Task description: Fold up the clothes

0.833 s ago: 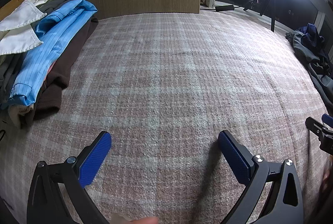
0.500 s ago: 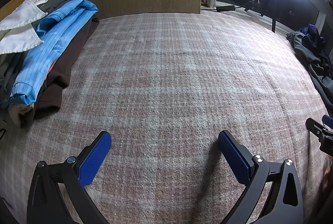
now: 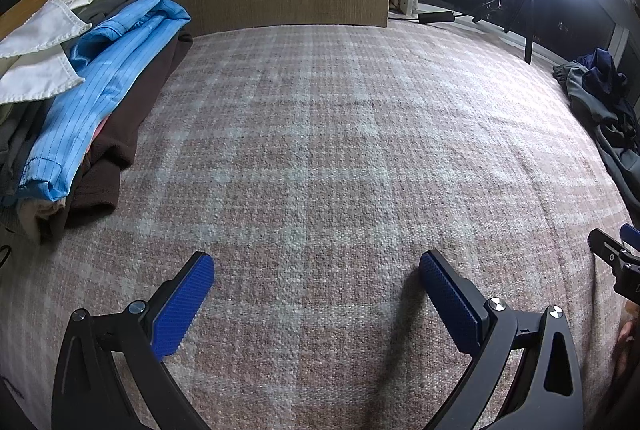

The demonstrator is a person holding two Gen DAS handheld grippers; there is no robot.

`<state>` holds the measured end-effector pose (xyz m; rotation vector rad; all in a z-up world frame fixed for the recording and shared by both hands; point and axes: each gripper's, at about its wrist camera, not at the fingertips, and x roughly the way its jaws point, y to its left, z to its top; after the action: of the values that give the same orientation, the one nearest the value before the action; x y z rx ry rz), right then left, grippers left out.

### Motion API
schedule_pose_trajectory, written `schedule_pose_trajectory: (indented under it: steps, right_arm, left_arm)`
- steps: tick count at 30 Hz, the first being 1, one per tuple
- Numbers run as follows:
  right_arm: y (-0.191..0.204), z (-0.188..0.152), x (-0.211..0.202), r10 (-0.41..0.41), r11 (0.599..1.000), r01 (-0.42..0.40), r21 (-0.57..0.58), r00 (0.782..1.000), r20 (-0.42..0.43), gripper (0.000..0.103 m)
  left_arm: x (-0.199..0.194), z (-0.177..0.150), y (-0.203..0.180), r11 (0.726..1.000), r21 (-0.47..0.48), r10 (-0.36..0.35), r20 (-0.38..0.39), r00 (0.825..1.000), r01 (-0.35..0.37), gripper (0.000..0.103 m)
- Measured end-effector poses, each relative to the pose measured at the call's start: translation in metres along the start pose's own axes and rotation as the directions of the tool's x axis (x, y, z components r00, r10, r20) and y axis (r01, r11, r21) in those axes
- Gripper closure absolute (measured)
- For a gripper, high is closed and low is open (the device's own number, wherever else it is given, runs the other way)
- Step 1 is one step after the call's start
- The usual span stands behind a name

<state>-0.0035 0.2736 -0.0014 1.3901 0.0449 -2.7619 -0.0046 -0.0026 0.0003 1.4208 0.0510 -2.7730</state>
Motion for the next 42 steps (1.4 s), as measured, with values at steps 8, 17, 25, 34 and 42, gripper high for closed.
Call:
schedule_pose_trajectory:
  steps: [8,17,25,34,42]
  right_arm:
    - [-0.001,0.000,0.000,-0.002,1.000,0.002,0.001,1.000,0.000,0.000]
    - [-0.001,0.004,0.002,-0.004,1.000,0.005,0.007,1.000,-0.019,0.000]
    - [-0.003,0.011,0.000,-0.018,0.999,0.024,0.035,0.990,-0.143,0.000]
    - [-0.003,0.019,-0.073,-0.090,0.995,0.090,0.040,0.996,-0.011,0.000]
    - [-0.006,0.036,-0.126,-0.102,0.994,0.097,0.059,0.992,0.077,0.000]
  left_arm:
    - [0.000,0.000,0.000,1.000,-0.001,0.001,0.000,1.000,-0.001,0.000]
    - [0.001,0.001,0.000,1.000,-0.003,0.007,-0.007,1.000,-0.007,0.000]
    - [0.005,0.010,0.003,1.000,0.002,-0.016,-0.079,0.997,0.016,0.002]
    - [-0.032,0.020,0.027,0.986,-0.070,-0.153,-0.072,0.986,0.148,0.005]
    - [-0.095,0.047,0.036,0.981,-0.033,-0.191,0.044,0.981,0.192,0.004]
